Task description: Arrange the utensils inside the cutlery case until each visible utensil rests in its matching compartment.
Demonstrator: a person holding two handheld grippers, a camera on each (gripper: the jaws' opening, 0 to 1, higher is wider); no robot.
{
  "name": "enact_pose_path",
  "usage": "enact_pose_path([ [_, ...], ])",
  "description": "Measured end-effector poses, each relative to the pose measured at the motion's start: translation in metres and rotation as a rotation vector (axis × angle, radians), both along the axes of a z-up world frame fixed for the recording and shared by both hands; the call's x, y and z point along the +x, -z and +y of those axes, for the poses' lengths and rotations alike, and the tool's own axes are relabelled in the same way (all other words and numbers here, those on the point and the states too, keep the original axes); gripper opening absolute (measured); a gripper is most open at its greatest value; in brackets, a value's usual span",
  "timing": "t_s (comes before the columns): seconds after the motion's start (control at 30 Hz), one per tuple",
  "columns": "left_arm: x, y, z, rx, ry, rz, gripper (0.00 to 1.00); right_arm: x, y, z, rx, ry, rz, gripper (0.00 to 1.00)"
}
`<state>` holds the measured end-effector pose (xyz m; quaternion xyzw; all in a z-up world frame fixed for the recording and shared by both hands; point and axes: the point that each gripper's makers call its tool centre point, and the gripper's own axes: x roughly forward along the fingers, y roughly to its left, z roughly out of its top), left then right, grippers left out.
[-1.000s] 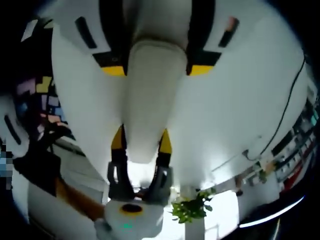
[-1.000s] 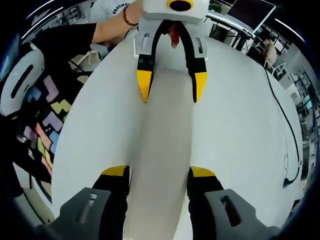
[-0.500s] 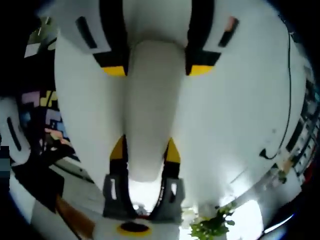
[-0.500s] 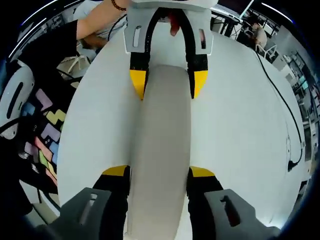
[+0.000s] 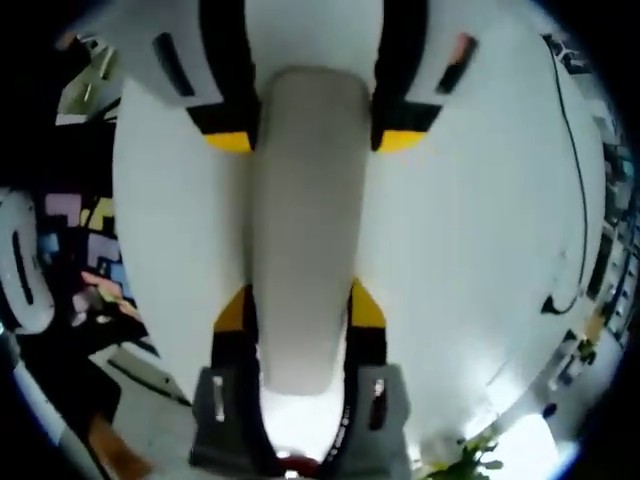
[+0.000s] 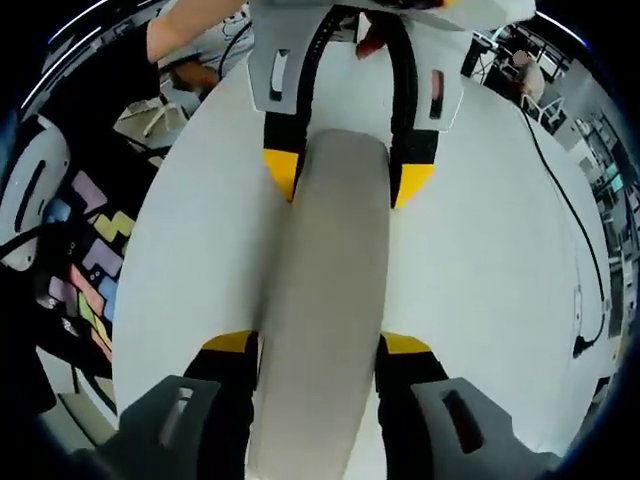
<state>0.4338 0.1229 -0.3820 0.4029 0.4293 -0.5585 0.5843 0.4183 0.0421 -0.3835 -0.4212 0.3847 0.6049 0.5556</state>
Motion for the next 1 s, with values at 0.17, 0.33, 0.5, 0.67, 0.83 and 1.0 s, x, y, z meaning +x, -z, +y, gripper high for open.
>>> enact_pose_path([
  [0.17, -0.003, 0.001, -0.001, 0.054, 0.010, 0.001, 0.47, -0.002, 0.000, 0.001, 0.068, 0.028, 0.006, 0.48],
  [0.33, -0.005, 0.003, 0.000, 0.098, 0.019, 0.003, 0.47, -0.001, 0.000, 0.004, 0.054, 0.028, 0.006, 0.48],
  [0.5, -0.007, 0.003, 0.001, 0.136, 0.020, 0.003, 0.47, -0.001, 0.000, 0.004, 0.021, 0.032, 0.002, 0.48],
  [0.67, -0.007, 0.003, 0.001, 0.138, 0.022, 0.006, 0.46, -0.001, 0.000, 0.003, 0.029, 0.040, -0.006, 0.47],
  [0.83, -0.007, 0.003, 0.000, 0.171, 0.025, 0.007, 0.46, 0.001, -0.004, -0.001, 0.037, 0.056, -0.032, 0.46],
  [1.0, -0.007, 0.003, 0.000, 0.194, 0.027, 0.009, 0.46, -0.001, -0.009, -0.011, 0.018, 0.069, -0.033, 0.44],
])
